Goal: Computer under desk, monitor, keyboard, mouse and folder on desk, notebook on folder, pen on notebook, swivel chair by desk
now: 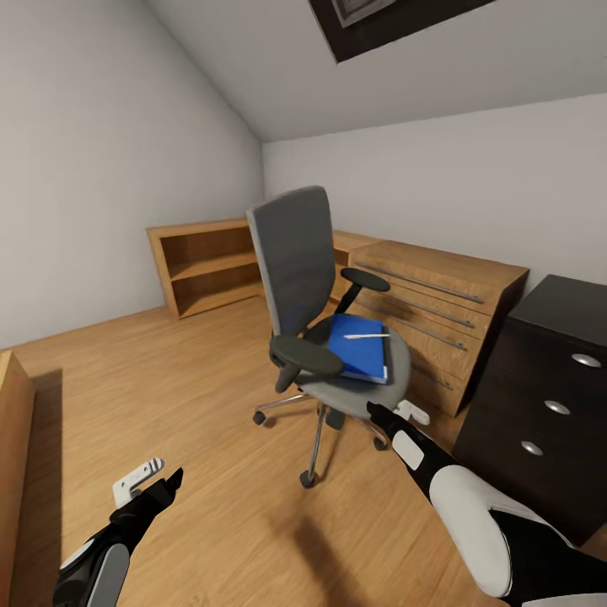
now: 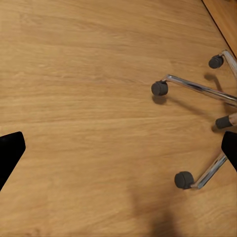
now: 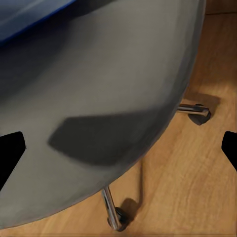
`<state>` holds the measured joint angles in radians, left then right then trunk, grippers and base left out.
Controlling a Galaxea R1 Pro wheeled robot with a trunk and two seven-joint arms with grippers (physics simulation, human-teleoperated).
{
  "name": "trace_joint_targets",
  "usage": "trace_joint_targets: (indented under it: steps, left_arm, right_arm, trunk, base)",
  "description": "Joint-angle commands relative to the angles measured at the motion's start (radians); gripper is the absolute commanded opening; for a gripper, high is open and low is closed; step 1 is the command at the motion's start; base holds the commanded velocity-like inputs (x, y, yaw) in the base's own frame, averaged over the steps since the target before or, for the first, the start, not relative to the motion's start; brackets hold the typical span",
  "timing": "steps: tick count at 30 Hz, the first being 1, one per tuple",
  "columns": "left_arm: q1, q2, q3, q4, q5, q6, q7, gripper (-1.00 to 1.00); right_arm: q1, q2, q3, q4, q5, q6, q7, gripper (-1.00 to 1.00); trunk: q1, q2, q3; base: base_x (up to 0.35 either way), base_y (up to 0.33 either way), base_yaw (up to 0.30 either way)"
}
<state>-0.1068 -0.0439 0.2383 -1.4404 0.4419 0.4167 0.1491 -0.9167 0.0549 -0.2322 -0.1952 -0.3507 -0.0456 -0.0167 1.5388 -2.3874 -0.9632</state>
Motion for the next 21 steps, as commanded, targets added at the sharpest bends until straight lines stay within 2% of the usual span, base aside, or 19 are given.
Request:
trace_joint_targets:
  steps: [1,14,21]
  left_arm:
    - [-0.001,-0.001,0.001,-0.002,0.011,0.005,0.006,1.00]
    - [-0.001,-0.001,0.001,-0.002,0.011,0.005,0.006,1.00]
    - [-0.001,-0.002,0.001,-0.002,0.010,0.005,0.009,1.00]
  right_arm:
    - [-0.001,0.000,0.001,0.000,-0.008,-0.003,-0.002,1.00]
    - [0.000,0.001,0.001,0.000,-0.007,-0.003,-0.002,1.00]
    - [-0.001,0.002,0.001,0.000,-0.006,-0.003,-0.002,1.00]
  trunk:
    - [0.000,0.000,-0.001]
    - [0.000,0.000,-0.001]
    - [-0.027,0.049,0.021]
  base:
    - [-0.007,0.000,0.000]
    - [-0.001,0.000,0.000]
    - [0.000,0.000,0.000]
